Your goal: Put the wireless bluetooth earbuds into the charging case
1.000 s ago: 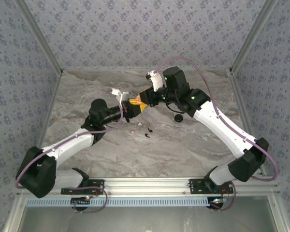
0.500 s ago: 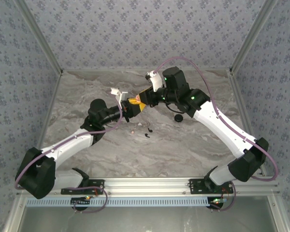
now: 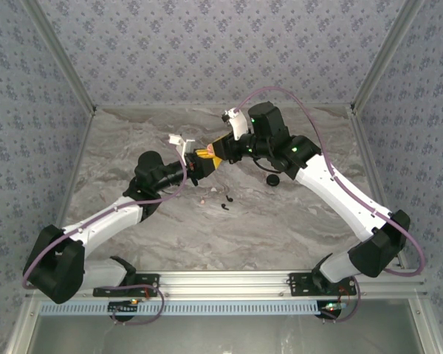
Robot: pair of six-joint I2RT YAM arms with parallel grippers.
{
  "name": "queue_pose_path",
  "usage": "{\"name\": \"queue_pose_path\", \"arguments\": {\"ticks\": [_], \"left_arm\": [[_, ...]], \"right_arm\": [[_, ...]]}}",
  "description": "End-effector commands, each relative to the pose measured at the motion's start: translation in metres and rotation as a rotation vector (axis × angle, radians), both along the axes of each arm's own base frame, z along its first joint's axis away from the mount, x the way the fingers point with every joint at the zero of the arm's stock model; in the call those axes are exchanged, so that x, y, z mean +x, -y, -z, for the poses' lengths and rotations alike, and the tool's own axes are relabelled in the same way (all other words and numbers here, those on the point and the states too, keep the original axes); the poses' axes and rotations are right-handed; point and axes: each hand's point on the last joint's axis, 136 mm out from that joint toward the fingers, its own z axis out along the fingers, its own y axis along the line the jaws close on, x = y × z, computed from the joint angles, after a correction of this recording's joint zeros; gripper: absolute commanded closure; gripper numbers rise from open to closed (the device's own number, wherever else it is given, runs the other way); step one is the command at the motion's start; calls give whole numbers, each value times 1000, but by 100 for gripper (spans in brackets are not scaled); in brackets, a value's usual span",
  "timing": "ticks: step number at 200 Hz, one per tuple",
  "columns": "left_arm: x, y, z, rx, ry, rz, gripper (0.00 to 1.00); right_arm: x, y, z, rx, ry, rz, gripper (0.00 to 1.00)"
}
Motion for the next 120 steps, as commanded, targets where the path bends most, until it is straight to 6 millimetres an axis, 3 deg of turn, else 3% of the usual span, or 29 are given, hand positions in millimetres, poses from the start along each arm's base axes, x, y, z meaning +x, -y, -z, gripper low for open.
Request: {"name": "queue_pose_path", "arguments": {"ticks": [1, 120], "left_arm": [[-4, -4, -34, -61, 79, -12, 93], [3, -7, -38, -67, 81, -58, 93]], "right_arm": [[-8, -3, 0, -7, 1, -35, 80], [-13, -4, 7, -33, -11, -48, 79]]}}
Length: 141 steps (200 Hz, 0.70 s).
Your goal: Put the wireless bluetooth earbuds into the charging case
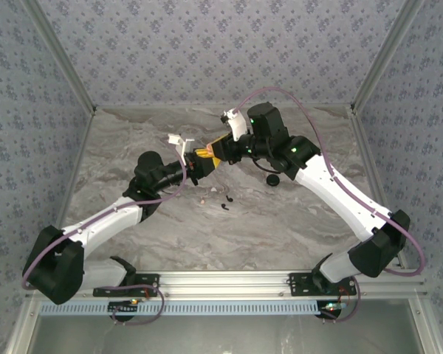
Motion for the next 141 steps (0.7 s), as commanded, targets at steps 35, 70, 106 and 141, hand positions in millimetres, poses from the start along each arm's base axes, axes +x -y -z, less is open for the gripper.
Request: {"name": "queue_pose_path", "arguments": {"ticks": [35, 70, 106, 141], "left_arm": [[1, -5, -37, -60, 79, -32, 93], [0, -3, -37, -50, 80, -21, 93], [-1, -2, -35, -43, 79, -9, 93], [-1, -1, -30, -22, 73, -8, 93]], "right_arm": [[-10, -3, 8, -31, -24, -35, 77], [-10, -2, 8, -33, -24, -33, 74], [-10, -3, 4, -28, -19, -34, 66], [-10, -3, -2, -19, -12, -33, 56]]}}
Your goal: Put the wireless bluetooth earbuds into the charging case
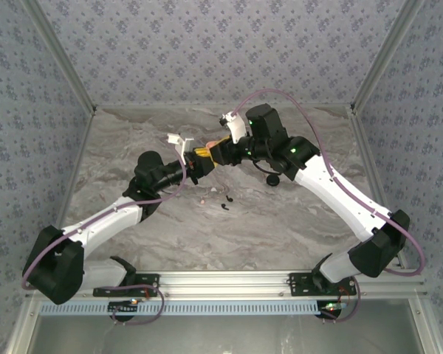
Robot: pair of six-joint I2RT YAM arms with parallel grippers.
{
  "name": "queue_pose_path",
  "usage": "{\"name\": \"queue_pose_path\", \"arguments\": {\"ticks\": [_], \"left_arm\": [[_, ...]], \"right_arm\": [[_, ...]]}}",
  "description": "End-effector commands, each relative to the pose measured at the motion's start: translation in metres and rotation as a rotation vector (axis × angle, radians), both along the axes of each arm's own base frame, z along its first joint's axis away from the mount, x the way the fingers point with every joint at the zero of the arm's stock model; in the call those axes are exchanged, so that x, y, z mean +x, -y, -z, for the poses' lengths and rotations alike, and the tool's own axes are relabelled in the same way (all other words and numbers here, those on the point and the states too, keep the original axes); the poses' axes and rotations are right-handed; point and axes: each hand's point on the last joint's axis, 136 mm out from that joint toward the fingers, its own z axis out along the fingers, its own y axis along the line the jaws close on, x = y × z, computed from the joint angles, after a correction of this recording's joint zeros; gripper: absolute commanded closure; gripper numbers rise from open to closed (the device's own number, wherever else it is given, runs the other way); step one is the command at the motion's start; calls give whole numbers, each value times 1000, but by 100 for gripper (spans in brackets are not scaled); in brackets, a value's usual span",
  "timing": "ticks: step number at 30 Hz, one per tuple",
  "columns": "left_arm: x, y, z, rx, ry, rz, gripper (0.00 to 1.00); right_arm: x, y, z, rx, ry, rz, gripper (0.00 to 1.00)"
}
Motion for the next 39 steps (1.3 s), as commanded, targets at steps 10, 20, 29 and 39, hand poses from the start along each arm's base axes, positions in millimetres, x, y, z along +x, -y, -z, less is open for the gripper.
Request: {"name": "queue_pose_path", "arguments": {"ticks": [10, 20, 29, 39], "left_arm": [[0, 0, -22, 17, 70, -9, 93], [6, -4, -15, 65, 62, -51, 93], [6, -7, -12, 77, 64, -65, 93], [2, -7, -19, 64, 81, -55, 93]], "right_arm": [[-2, 4, -21, 13, 27, 18, 47], [12, 26, -10, -26, 13, 140, 49], [19, 40, 3, -42, -20, 198, 59], [13, 36, 18, -32, -85, 143, 77]]}}
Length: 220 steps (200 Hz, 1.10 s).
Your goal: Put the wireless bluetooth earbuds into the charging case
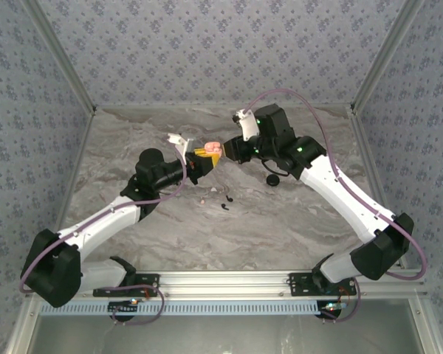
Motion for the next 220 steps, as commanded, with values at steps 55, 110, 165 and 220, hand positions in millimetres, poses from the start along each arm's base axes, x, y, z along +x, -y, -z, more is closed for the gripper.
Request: {"name": "queue_pose_path", "arguments": {"ticks": [55, 110, 165, 220], "left_arm": [[-5, 0, -32, -41, 82, 10, 93], [-6, 2, -31, -35, 79, 18, 93], [-7, 5, -32, -26, 83, 26, 93], [-7, 8, -30, -19, 82, 38, 93]], "right_arm": [[-15, -10, 3, 41, -50, -89, 78], [-20, -16, 0, 58, -49, -127, 79], [-28, -23, -3, 70, -46, -177, 79], [-33, -27, -8, 71, -32, -205, 79]]}}
